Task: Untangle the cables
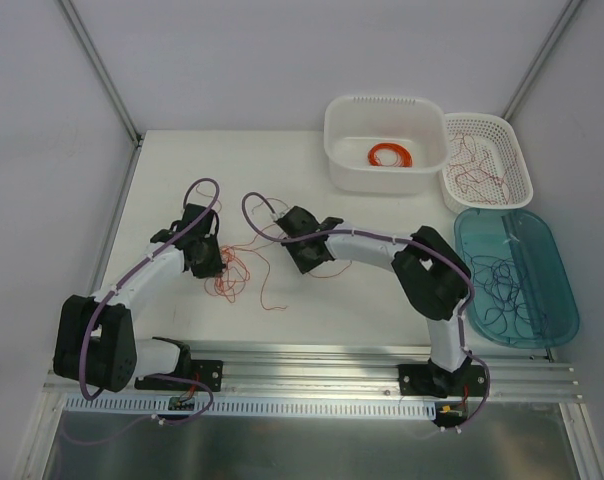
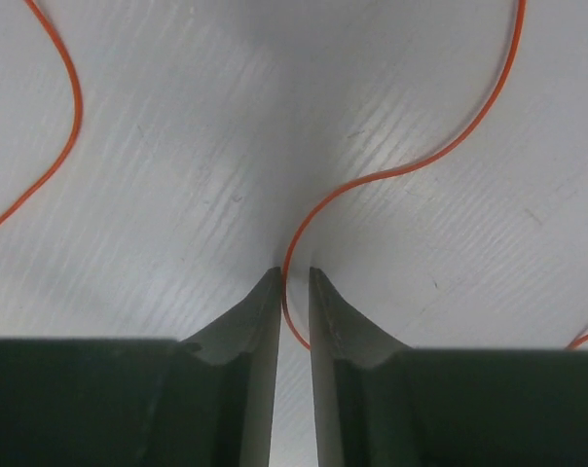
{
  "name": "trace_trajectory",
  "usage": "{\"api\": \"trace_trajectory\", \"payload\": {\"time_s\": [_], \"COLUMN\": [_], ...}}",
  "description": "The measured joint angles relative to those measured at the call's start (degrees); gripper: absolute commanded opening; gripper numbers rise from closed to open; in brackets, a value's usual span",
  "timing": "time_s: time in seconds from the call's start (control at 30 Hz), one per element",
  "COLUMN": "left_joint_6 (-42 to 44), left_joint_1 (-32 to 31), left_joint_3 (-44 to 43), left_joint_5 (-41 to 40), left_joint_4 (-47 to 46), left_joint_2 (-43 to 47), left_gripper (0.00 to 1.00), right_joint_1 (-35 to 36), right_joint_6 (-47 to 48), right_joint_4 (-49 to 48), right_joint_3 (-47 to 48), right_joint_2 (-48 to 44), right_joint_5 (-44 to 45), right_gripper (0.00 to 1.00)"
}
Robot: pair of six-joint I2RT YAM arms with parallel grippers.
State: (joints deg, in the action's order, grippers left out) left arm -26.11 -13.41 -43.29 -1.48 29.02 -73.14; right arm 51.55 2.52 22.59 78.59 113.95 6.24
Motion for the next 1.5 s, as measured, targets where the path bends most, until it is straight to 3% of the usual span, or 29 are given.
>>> {"api": "trace_trajectory", "payload": {"time_s": [0.07,0.1,0.33,0.57,0.7,0.87,1.13,1.5], "left_joint_6": [0.0,0.0,-0.1,-0.1,-0.2,-0.3,-0.5,-0.7], "left_joint_1": [0.0,0.0,0.4,3.8,4.8,5.7,9.3,17.8], "left_joint_3": [0.0,0.0,0.0,-2.7,-5.5,-7.9,-12.7,-22.9], "left_joint_5": [0.0,0.0,-1.7,-4.7,-5.7,-6.8,-9.3,-10.1], "left_joint_4": [0.0,0.0,0.0,0.9,0.8,0.8,0.9,0.9], "left_joint_2": [0.1,0.1,0.1,0.0,-1.2,-4.5,-9.8,-18.8], "left_gripper": [0.02,0.02,0.0,0.0,0.0,0.0,0.05,0.12], "right_joint_1": [0.2,0.3,-1.5,-19.2,-28.5,-35.4,-42.8,-46.1], "right_joint_6": [0.5,0.8,2.3,2.2,2.5,3.3,3.7,3.4], "right_joint_4": [0.0,0.0,1.2,5.2,7.9,9.6,11.5,14.0], "right_joint_3": [0.0,0.0,-5.2,-7.2,-1.7,7.4,14.7,20.7], "right_joint_2": [0.0,0.0,-6.4,-30.3,-41.3,-48.6,-53.3,-52.4], "right_joint_5": [1.3,1.8,5.3,5.0,3.3,-1.9,-12.8,-20.5], "right_gripper": [0.1,0.01,0.01,0.01,0.01,0.01,0.01,0.01]}}
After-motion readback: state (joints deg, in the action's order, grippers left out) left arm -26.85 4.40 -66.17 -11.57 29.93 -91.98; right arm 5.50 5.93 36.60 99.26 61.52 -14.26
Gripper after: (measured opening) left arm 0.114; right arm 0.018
